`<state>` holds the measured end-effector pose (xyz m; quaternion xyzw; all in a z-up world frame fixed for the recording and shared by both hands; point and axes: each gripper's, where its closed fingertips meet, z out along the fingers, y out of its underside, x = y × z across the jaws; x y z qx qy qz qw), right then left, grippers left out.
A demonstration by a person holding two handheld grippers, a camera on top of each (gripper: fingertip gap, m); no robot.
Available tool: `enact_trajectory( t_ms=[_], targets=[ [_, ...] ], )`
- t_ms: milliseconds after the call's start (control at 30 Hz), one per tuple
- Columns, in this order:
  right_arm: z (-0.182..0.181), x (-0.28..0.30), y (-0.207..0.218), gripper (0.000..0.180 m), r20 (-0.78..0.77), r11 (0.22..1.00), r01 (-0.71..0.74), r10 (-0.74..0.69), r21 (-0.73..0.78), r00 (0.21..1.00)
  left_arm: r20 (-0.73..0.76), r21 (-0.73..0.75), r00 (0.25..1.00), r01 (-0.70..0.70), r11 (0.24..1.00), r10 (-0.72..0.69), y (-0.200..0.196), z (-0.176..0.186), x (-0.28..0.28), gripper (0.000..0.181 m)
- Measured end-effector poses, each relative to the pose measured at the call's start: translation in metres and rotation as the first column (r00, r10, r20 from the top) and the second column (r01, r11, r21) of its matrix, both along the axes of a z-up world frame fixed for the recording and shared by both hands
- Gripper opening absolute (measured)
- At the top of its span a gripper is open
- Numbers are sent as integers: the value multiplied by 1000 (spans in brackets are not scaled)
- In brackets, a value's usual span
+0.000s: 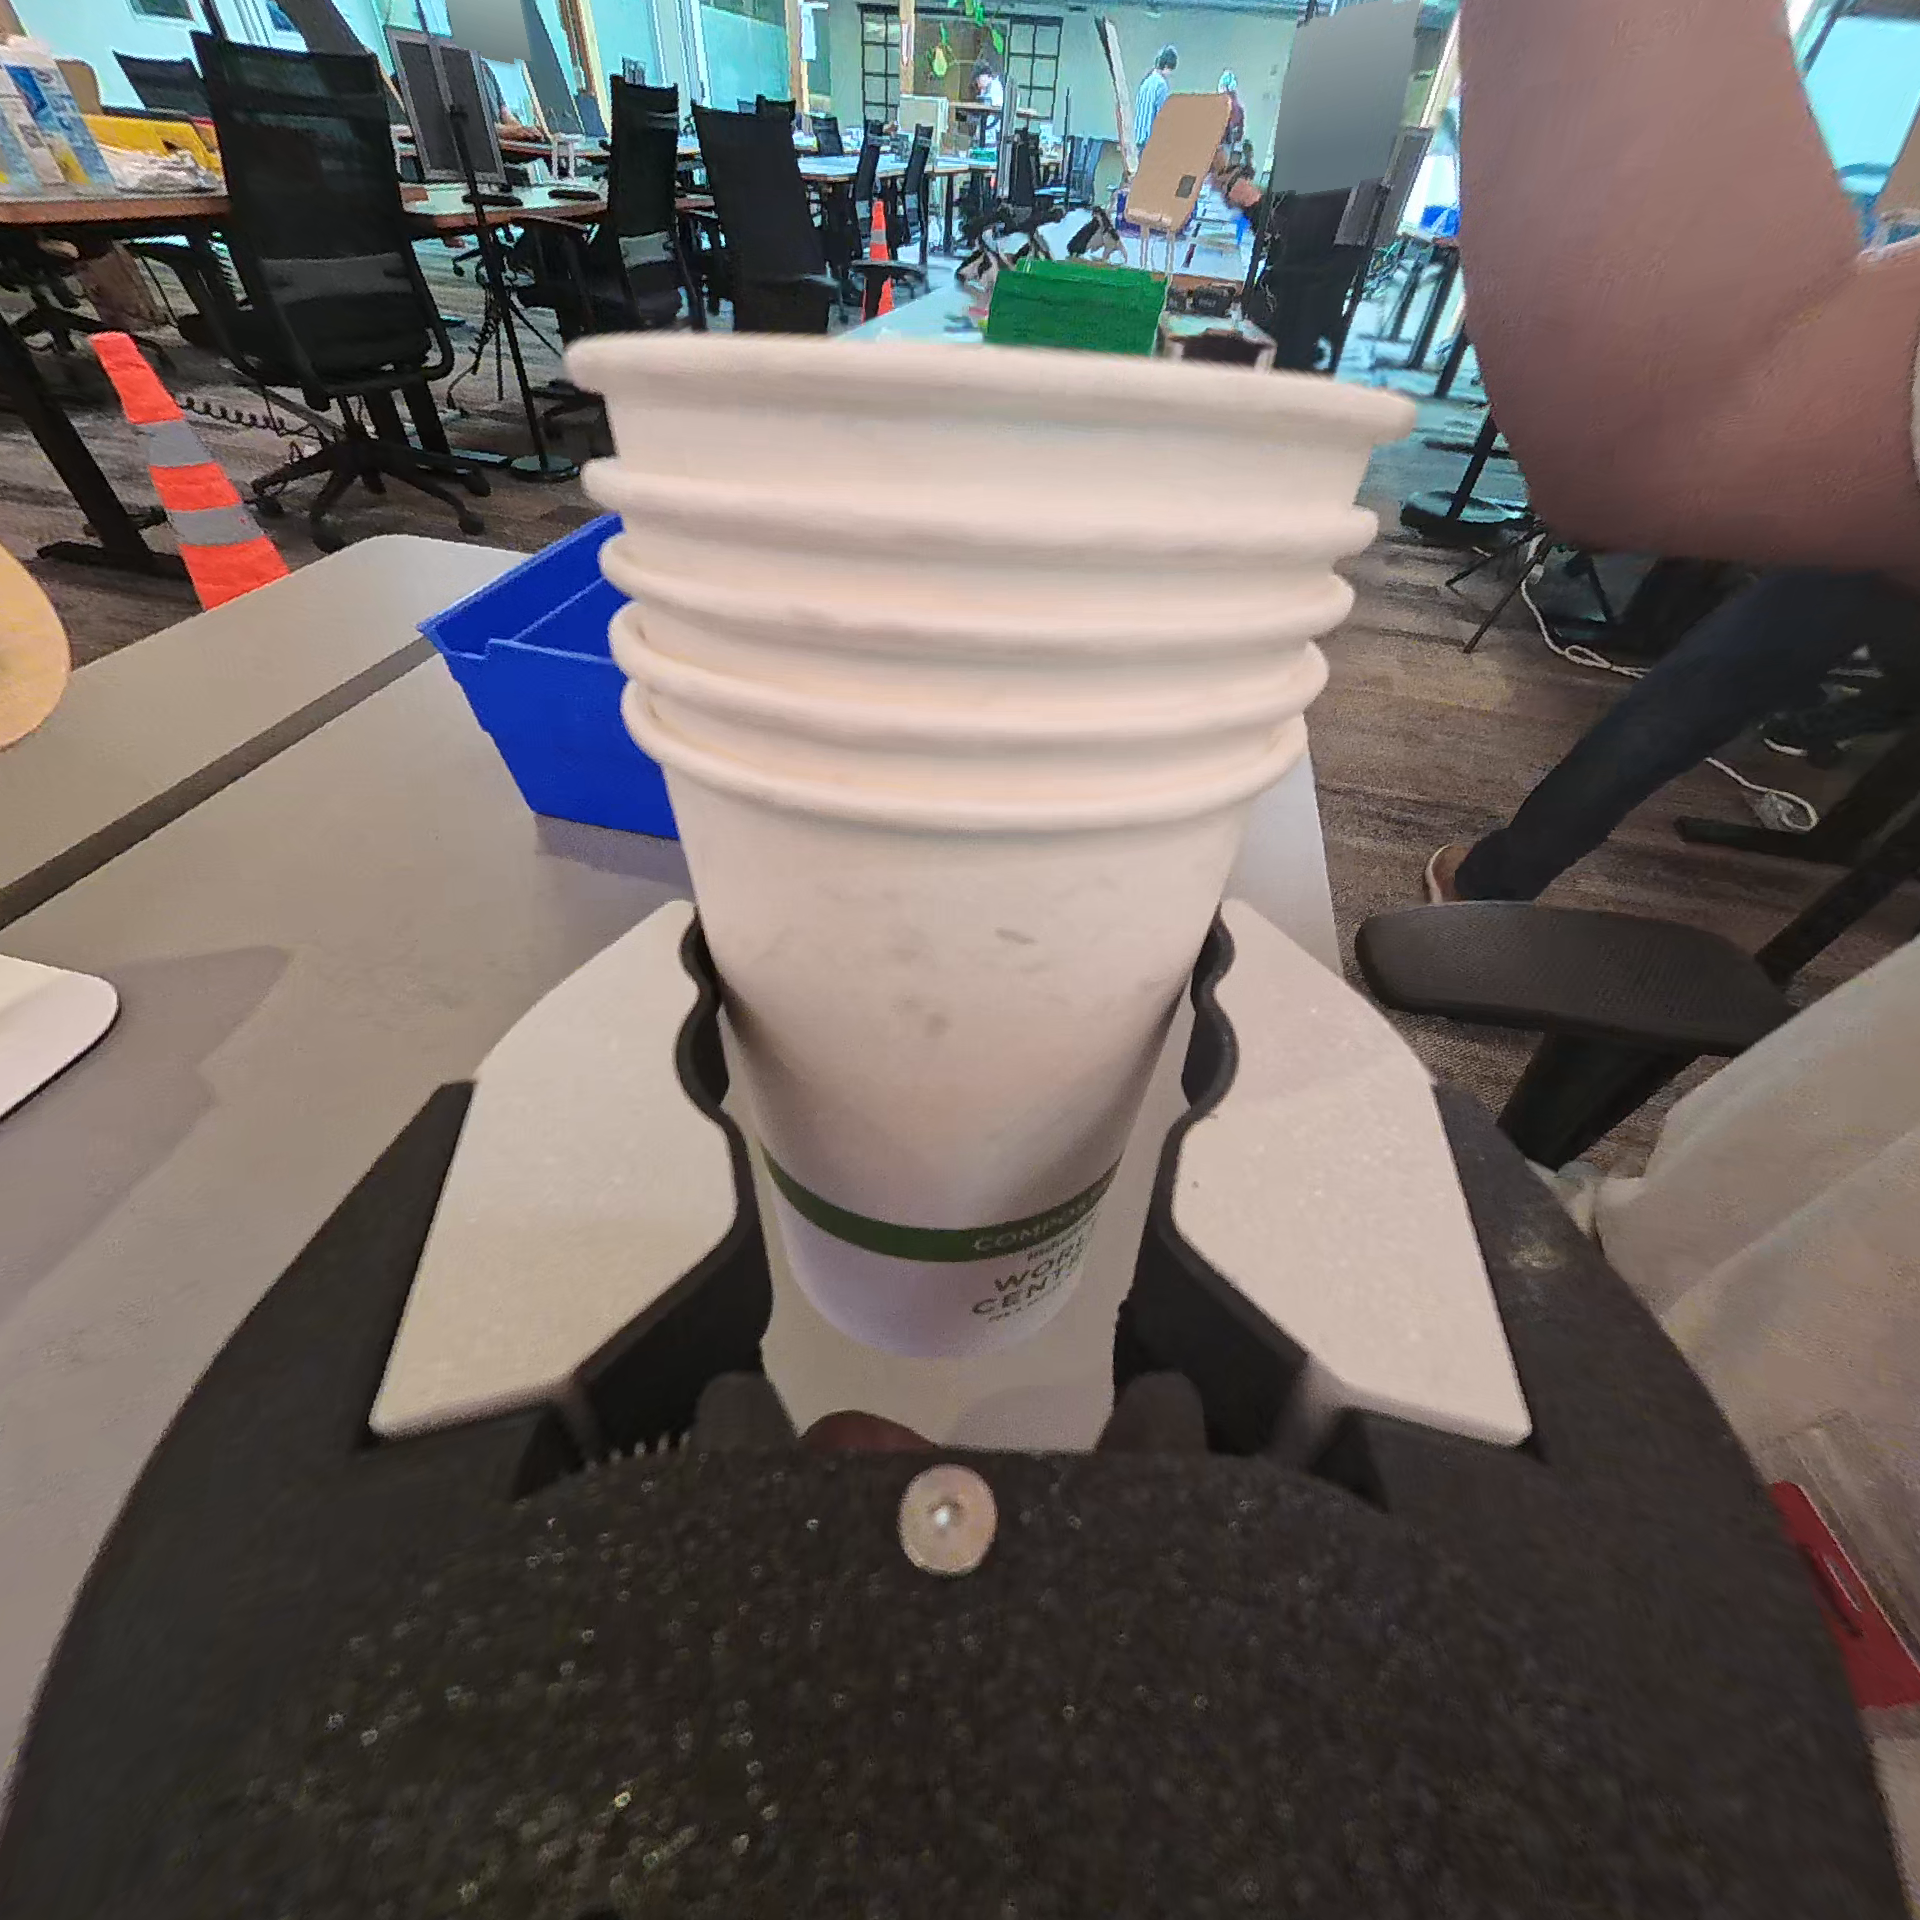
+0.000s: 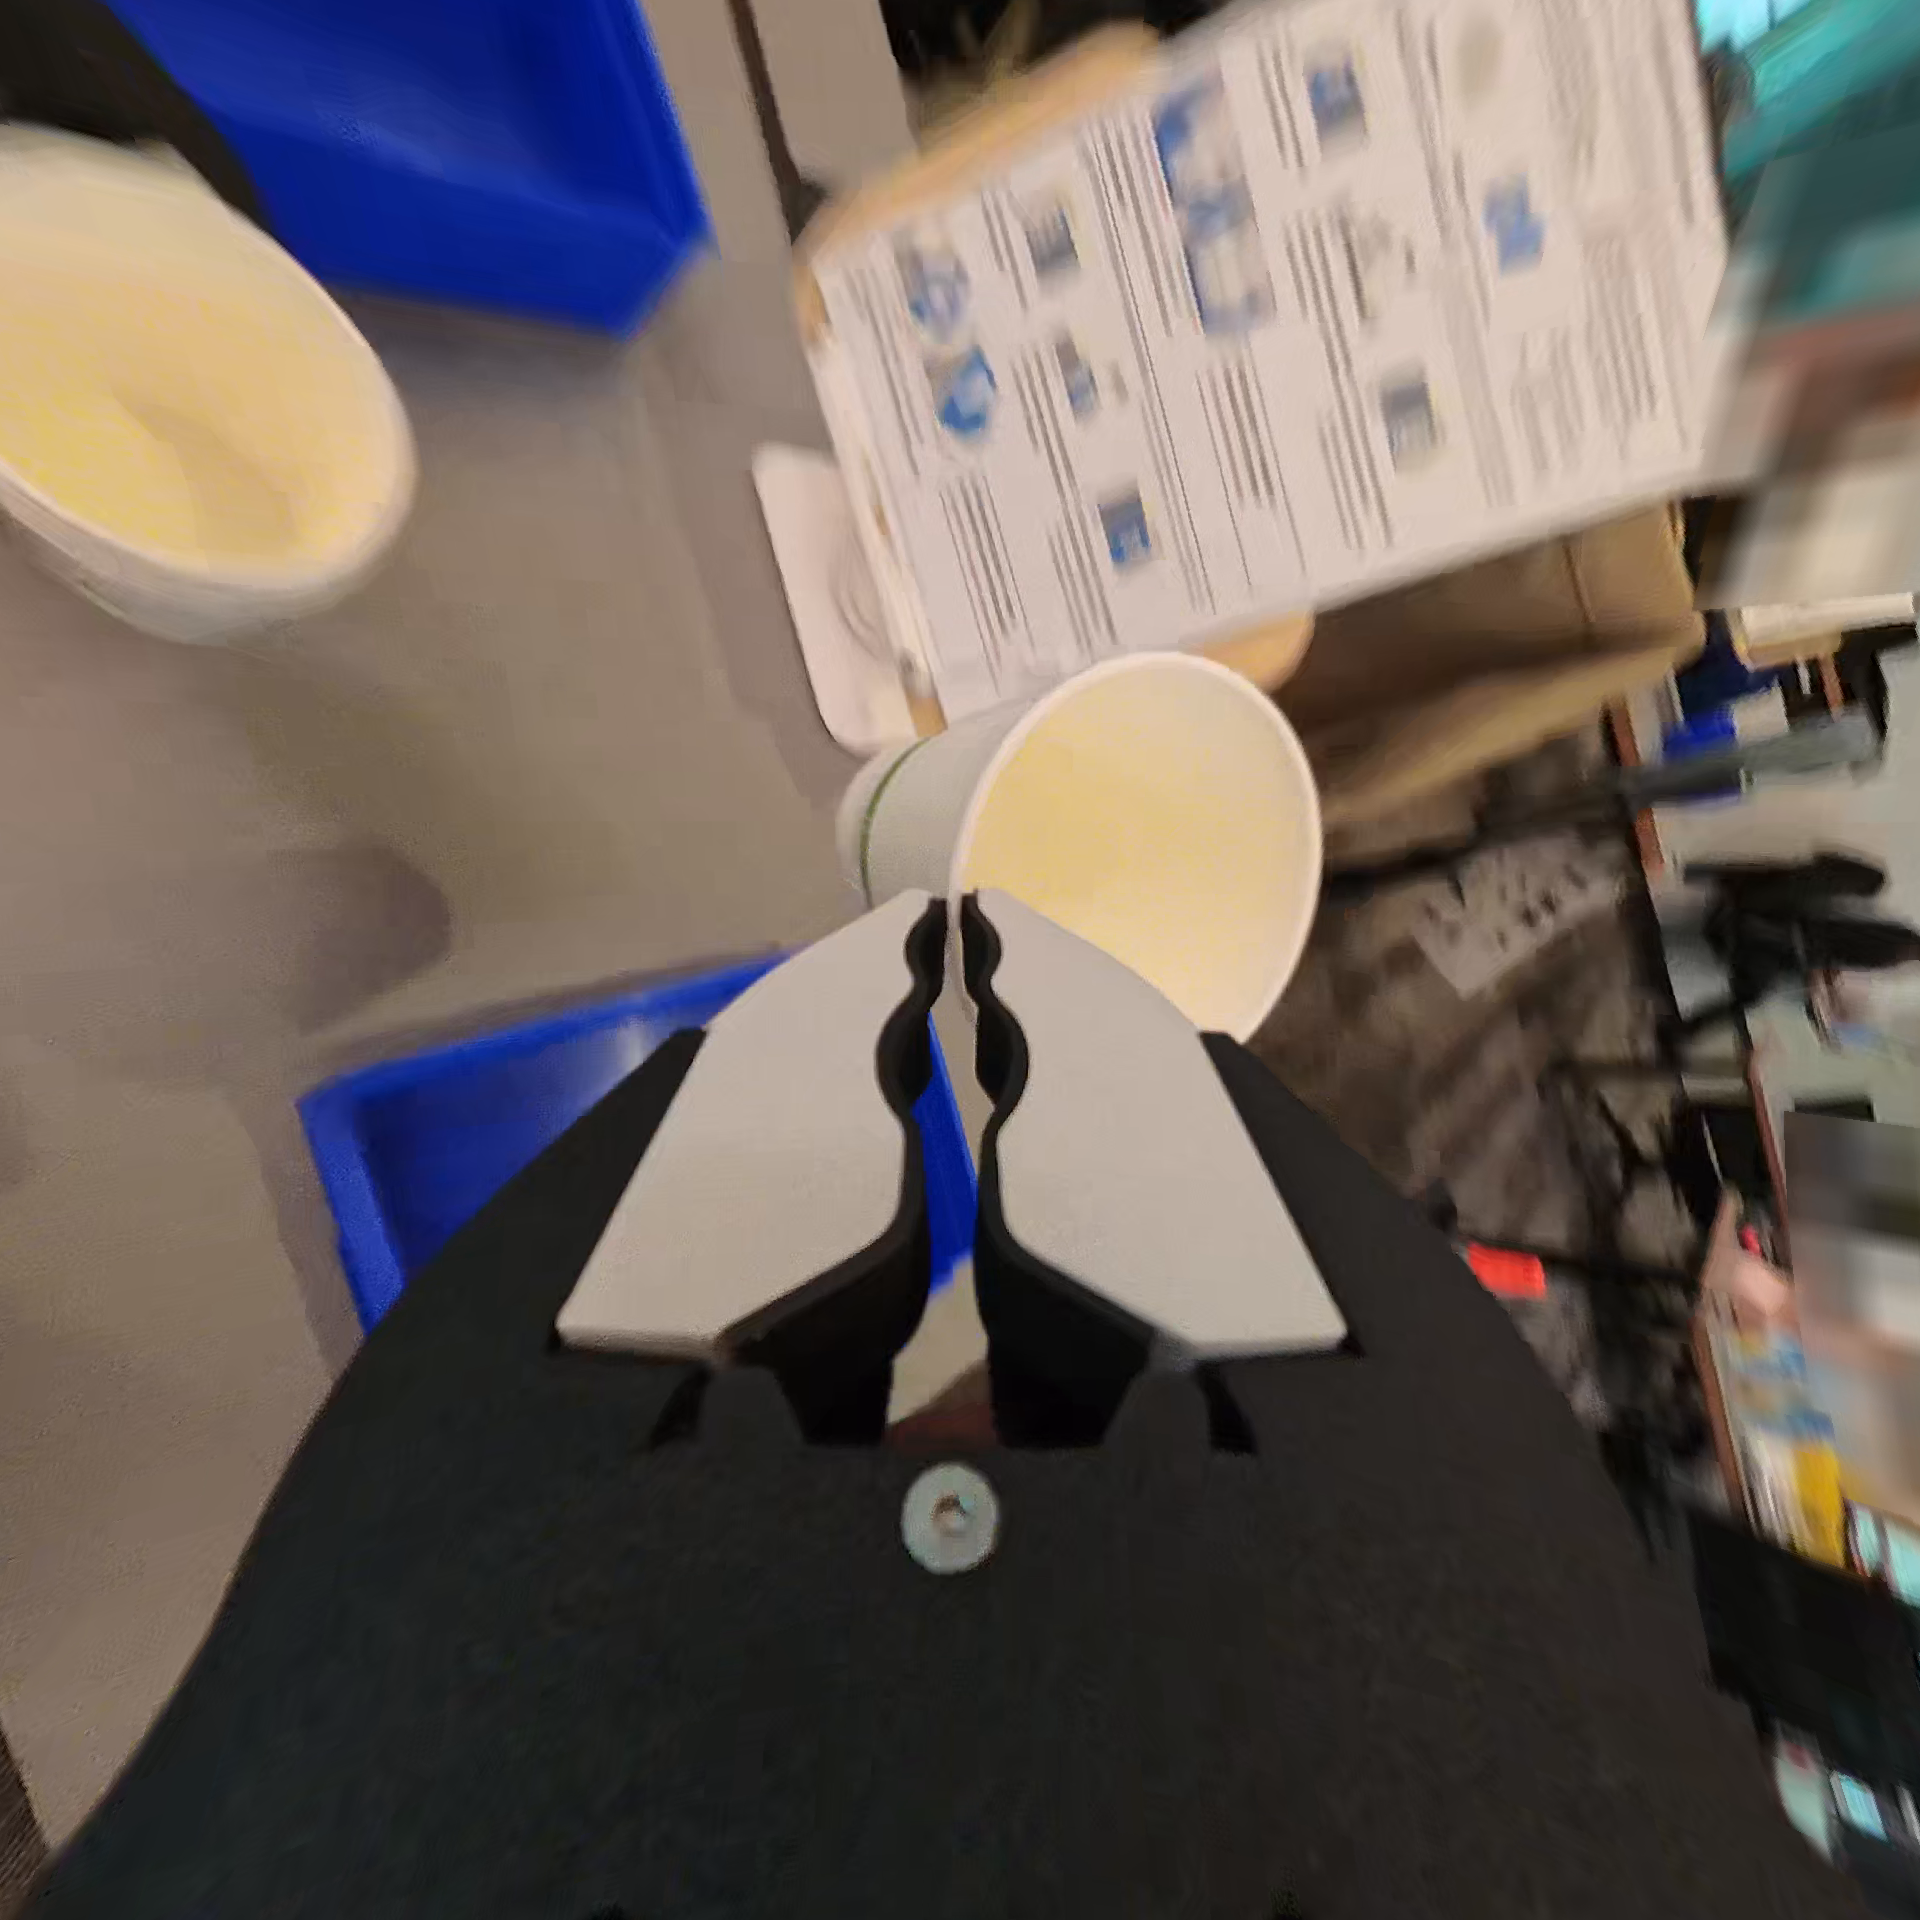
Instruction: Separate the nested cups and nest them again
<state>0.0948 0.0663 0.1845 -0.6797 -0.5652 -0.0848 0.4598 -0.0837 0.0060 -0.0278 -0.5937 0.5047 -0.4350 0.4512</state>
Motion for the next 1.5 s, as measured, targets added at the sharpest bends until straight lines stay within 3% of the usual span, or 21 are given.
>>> enact_trajectory(
  t_ms=[100, 300, 400, 533, 633, 733, 800, 867, 933, 1000, 1067, 1233, 1500],
  targets=[
    [-54, 62, 27, 3, 77, 981, 183, -178, -65, 981, -21, 16, 1000, -21, 1000, 21, 2, -1, -6, 87],
    [-203, 132, 73, 3, 128, 906, 346, -324, -244, 937, 2, 1, 999, -45, 999, 45, 8, 1, -9, 87],
    [-242, 145, 85, 3, 146, 886, 375, -347, -273, 926, 7, -2, 998, -61, 998, 61, 11, -1, -11, 87],
    [-267, 145, 87, 3, 165, 860, 365, -326, -358, 931, 22, -11, 996, -91, 996, 91, 18, -4, -14, 87],
    [-271, 148, 90, 6, 225, 858, 391, -330, -333, 917, 35, -30, 994, -105, 994, 106, 24, -6, -14, 87],
    [-243, 120, 89, 17, 232, 884, 367, -307, -289, 923, 43, -38, 993, -110, 993, 112, 28, -8, -13, 87],
    [-203, 49, 75, 16, 110, 945, 182, -158, -272, 981, 41, -35, 993, -109, 993, 110, 27, -9, -12, 87],
    [-163, -42, 35, 15, -62, 944, -114, 100, -308, 993, 35, -29, 993, -108, 994, 109, 27, -11, -12, 87],
    [-141, -115, -19, 13, -158, 852, -378, 343, -363, 926, 30, -23, 994, -106, 994, 107, 26, -11, -12, 87],
    [-138, -157, -53, 13, -158, 765, -500, 480, -407, 863, 29, -20, 994, -103, 994, 104, 25, -10, -12, 87],
    [-143, -180, -68, 13, -134, 717, -532, 535, -451, 834, 29, -17, 994, -104, 994, 104, 24, -9, -14, 87],
    [-151, -197, -72, 8, -117, 679, -524, 549, -514, 827, 13, -9, 993, -114, 993, 114, 27, -13, -17, 87],
    [-155, -196, -76, 3, -82, 676, -509, 557, -533, 827, 4, 2, 994, -108, 994, 108, 26, -14, -16, 87]
  ],
)
